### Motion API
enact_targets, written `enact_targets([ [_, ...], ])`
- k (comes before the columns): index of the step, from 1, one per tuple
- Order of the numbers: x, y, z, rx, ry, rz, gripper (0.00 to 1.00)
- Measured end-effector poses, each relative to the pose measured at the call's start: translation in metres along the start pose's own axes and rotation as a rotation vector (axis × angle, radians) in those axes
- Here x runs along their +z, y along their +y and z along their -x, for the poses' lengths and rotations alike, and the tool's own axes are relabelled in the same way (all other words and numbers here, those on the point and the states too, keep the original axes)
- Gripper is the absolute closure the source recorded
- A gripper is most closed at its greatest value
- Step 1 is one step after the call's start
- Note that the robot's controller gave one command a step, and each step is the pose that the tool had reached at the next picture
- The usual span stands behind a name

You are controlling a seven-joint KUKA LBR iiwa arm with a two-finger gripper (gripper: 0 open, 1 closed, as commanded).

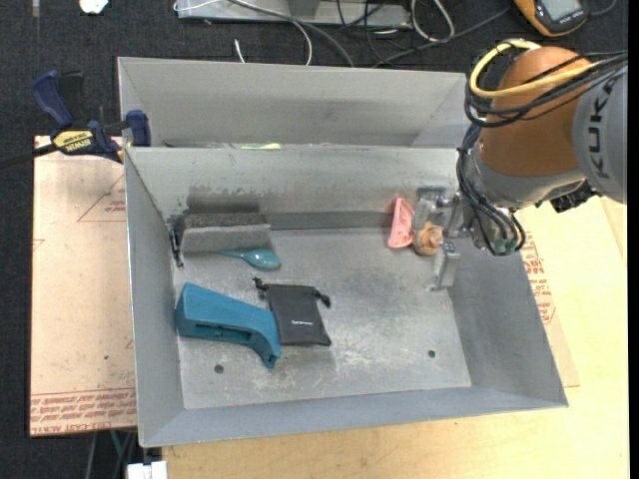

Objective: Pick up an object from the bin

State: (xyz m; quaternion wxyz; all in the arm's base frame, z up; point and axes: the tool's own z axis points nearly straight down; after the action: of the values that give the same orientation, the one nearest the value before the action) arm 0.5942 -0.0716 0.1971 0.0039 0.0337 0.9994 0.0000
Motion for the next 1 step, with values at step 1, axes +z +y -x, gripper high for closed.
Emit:
enact_targets([
  [1, 0.0648, 0.0119, -0.0088, -0.064, 0.001, 0.000, 0.00],
])
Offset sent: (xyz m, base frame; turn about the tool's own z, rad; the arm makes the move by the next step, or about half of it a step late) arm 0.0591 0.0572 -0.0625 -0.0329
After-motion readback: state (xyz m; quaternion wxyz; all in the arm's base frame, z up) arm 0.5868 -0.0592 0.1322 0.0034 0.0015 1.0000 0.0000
